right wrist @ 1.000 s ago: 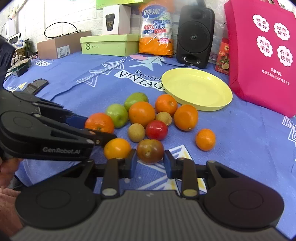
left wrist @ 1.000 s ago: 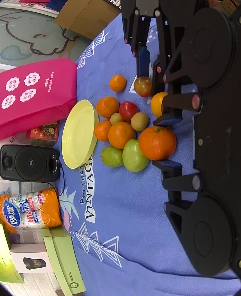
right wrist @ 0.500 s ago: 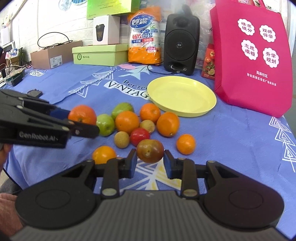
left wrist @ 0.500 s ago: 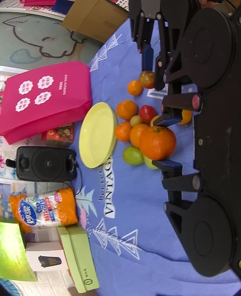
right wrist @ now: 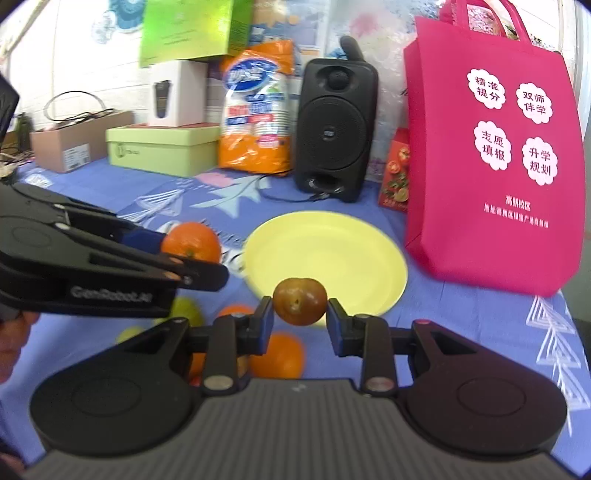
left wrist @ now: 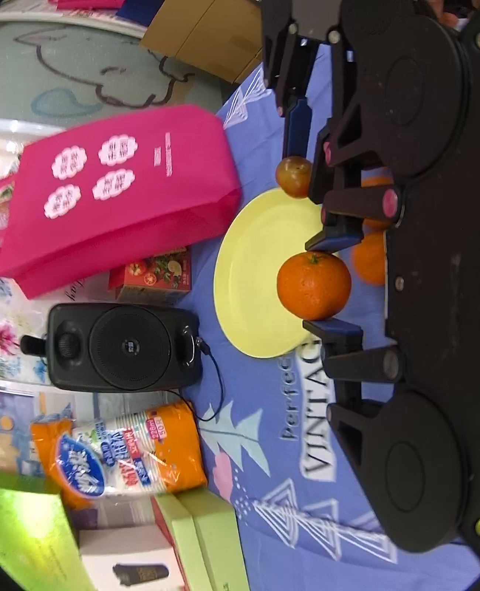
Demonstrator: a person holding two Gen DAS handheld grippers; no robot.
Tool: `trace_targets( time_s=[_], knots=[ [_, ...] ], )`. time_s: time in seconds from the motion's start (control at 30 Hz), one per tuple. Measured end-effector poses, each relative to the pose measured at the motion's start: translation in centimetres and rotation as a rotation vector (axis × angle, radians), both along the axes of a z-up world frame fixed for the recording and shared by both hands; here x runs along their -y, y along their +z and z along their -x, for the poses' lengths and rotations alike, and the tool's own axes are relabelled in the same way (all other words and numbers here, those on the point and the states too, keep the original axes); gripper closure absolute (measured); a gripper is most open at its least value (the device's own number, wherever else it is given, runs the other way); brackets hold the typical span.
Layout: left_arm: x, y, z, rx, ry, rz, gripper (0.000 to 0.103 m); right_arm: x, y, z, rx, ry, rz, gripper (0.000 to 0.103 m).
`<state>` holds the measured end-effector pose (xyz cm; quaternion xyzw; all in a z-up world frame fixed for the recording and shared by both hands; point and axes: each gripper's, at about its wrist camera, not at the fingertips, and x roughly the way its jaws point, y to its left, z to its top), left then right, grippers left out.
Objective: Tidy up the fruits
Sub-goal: 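Carry both fruits onto the yellow plate and open both tools, then withdraw both tools from the plate back to the fruit pile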
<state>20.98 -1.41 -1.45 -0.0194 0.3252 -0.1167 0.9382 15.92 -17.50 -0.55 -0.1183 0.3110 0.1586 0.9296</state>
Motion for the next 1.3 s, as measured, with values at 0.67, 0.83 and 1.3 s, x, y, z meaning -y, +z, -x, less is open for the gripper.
trace_targets(
  time_s=[0.67,0.83,1.3],
  knots=[
    [0.0,-2.8,-6.3,-0.032,0.022,-0.053,0.033,2.0,-3.6,-5.9,-0.088,-0.065,-0.018,0.068],
    [-0.7,-0.6,-1.9,0.015,0.023,-0.059,0.032,3.3,-1.8,-2.6,-0.05,-0.052,-0.038,0.065],
    [-0.5,-0.5,12.5,0.007,0.039,-0.013,0.032,3.7,-3.4,7.6,-0.102,0.036,-0.03,0.061]
  ],
)
